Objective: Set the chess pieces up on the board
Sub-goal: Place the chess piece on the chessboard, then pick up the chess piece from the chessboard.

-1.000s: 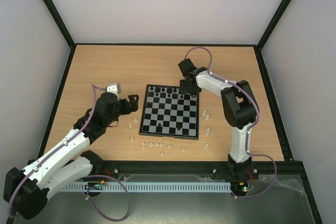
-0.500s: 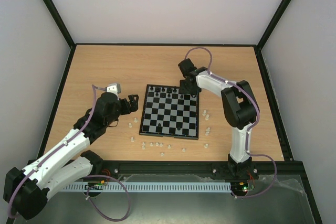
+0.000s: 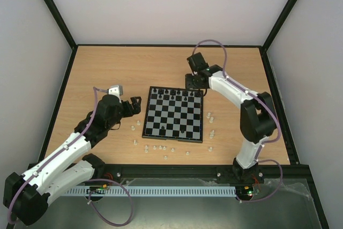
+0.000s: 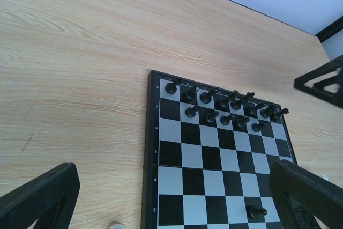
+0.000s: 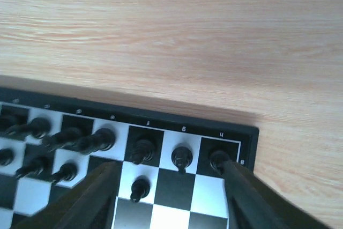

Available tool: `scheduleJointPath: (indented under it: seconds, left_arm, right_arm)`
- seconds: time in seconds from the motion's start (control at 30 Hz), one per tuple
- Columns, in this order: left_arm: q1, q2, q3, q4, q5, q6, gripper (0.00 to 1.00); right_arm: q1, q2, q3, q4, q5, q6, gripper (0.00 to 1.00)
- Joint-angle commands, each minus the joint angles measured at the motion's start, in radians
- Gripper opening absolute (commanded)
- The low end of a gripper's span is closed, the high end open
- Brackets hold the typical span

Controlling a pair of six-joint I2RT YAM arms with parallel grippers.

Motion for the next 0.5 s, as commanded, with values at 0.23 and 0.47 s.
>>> scheduleJointPath:
  seconds: [0.23,0.47]
  left_arm:
    - [0.005,-0.018,0.033,-0.02,0.023,0.019,1.0]
    - [0.003,0.007,0.066,-0.039,0.017,0.019,0.99]
  right_arm:
    - [0.0,-0.352,-0.166,-0.002,-0.144,0.021,0.99]
    - [0.0,-0.505,-0.33,0.058,-0.255,0.05,0.99]
